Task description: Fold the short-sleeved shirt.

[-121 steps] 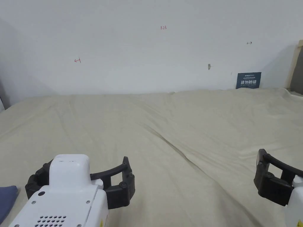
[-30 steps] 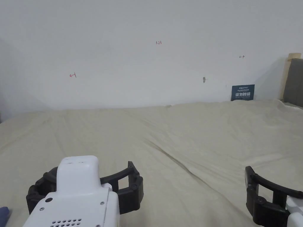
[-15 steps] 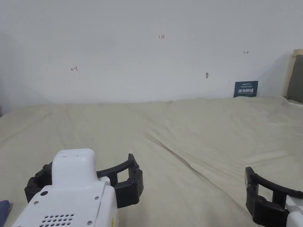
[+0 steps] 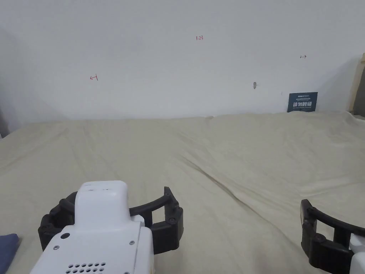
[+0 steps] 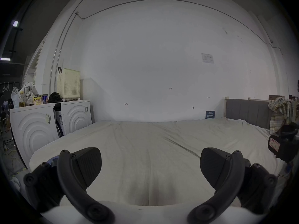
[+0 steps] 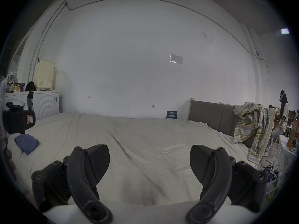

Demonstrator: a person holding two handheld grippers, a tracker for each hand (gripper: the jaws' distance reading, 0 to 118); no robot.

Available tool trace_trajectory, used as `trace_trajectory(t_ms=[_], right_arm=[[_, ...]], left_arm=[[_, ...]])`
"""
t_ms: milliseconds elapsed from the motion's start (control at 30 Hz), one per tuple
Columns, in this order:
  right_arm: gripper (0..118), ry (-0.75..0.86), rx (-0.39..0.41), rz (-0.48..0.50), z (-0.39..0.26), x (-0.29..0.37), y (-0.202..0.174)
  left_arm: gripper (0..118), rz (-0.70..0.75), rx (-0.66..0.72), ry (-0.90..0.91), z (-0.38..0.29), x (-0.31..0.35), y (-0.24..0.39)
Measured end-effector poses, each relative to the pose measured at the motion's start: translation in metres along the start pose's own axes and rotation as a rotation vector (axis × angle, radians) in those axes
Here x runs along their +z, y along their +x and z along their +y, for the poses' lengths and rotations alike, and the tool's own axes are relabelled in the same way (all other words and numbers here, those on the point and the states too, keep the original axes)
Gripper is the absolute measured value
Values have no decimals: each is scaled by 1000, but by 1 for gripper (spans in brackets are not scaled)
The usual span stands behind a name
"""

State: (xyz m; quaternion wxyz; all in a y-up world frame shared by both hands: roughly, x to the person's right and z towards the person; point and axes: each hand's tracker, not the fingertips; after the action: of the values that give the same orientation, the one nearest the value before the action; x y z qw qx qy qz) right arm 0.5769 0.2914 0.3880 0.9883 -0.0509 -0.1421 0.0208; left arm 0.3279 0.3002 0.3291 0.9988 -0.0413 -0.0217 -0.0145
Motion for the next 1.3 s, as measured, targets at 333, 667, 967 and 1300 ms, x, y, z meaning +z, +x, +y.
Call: trace_trajectory(t_ms=[333,667,967,1300], right_arm=[[103,-7,6,1,-3,-1,-1],[103,-17,7,3,-4,-6,-2],[103,-15,13,7,-4,-7,-3],[103,-17,25,13,-5,-9,-6]], left_arm=[[118,-23,52,-33,3,-1,-6],[118,-34,6,-16,1,1,-1],[118,-51,33,-40,3,-2,-5],[118,-56,31,-56,4,-3,-7]])
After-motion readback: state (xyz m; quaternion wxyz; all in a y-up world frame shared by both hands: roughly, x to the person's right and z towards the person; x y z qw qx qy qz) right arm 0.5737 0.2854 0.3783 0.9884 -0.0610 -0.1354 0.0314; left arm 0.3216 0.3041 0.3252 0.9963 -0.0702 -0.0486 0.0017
